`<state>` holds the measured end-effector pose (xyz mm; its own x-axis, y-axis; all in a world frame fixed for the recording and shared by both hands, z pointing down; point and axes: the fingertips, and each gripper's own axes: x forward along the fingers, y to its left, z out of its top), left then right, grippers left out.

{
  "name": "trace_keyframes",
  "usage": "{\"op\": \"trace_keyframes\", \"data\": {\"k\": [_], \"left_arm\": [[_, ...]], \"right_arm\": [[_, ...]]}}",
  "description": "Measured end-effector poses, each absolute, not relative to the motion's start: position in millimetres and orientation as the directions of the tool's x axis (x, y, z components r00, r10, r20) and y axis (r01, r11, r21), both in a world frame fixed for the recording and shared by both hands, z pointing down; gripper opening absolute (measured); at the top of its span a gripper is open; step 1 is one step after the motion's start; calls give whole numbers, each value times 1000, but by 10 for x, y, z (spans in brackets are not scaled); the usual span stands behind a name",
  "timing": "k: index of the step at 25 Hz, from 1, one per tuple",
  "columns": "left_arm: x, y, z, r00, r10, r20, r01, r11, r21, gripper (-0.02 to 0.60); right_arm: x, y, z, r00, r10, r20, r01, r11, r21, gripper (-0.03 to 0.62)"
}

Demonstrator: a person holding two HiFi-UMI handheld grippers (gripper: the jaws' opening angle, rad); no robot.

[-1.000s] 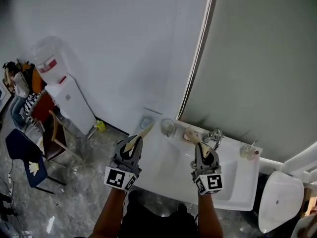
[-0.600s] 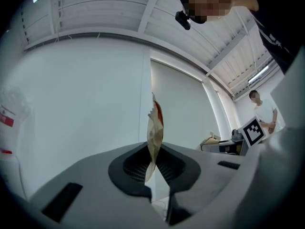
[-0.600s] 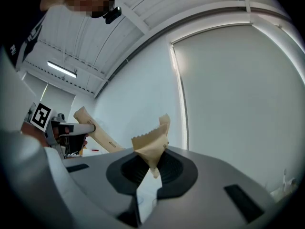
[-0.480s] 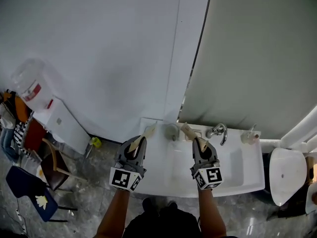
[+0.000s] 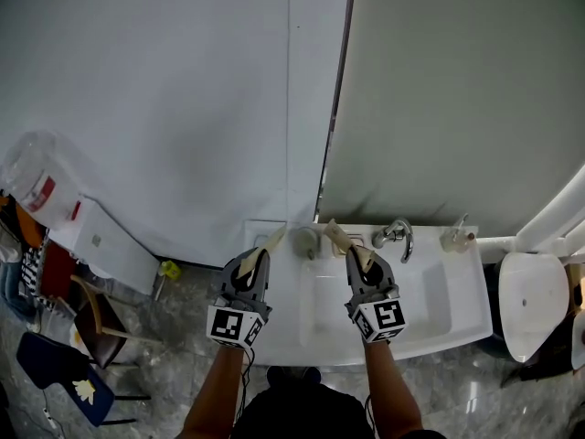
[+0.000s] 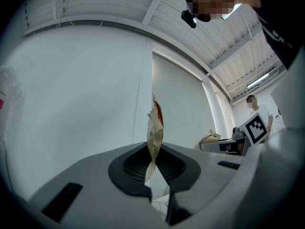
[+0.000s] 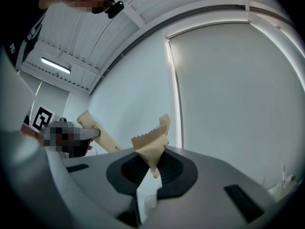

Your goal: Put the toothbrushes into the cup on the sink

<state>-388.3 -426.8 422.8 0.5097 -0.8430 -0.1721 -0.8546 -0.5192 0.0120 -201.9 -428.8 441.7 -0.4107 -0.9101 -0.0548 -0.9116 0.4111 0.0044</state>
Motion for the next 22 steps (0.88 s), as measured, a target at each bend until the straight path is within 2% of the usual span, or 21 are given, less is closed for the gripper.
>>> {"op": "trace_keyframes", "data": {"k": [11,22], "left_arm": [[-3688,-4797,4959,527,-842,-114,-847,-532,14,49],[-3703,-5037,5315,513,-845,-152,-853,-522,25,49]], "right_arm": [[-2176,-4784,5175,-463,-886,-6,-886,463,-30,49],[-2190,-5189,5898,-474,-879,46,-880,473,-32,49]]}}
